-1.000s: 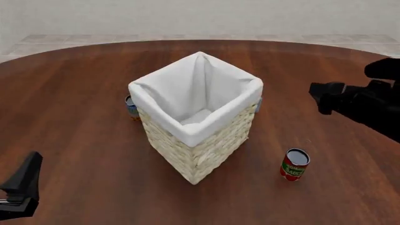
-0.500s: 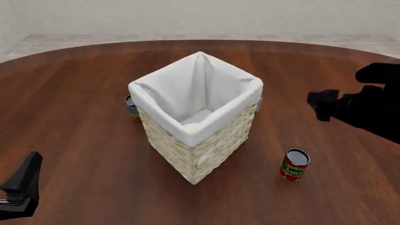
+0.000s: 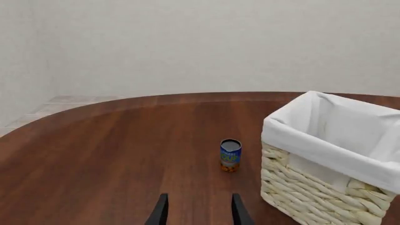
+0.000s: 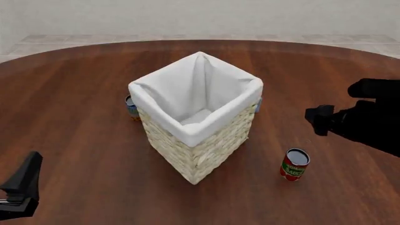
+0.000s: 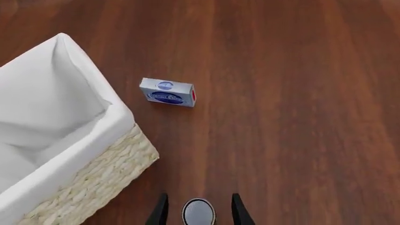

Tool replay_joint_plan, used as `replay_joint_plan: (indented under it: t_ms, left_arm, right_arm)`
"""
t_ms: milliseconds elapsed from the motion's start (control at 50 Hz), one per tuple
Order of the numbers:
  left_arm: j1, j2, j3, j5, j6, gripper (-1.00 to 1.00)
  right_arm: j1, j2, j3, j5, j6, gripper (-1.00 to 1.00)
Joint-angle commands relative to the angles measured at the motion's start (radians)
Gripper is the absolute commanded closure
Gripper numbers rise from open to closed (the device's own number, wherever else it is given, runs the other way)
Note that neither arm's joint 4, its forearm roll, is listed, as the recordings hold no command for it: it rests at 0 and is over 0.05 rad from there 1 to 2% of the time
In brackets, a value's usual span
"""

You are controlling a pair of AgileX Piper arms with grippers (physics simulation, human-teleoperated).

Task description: Pick up the tomato sauce, and put it in the basket.

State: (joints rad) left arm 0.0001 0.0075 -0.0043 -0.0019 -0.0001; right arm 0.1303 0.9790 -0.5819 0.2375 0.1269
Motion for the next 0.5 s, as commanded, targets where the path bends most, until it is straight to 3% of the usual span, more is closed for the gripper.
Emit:
replay_joint_plan:
  t_ms: [20,500]
  left_arm:
    - [0.0,0.0,0.0,0.0,0.0,-1.0]
    - [0.0,0.0,0.0,0.0,0.0,-1.0]
  right_arm:
    - [-0.01,0.005,0.052,0.012,0.005,-1.0]
    - [-0.005,0.049,0.126,-0.01,0.008,-1.0]
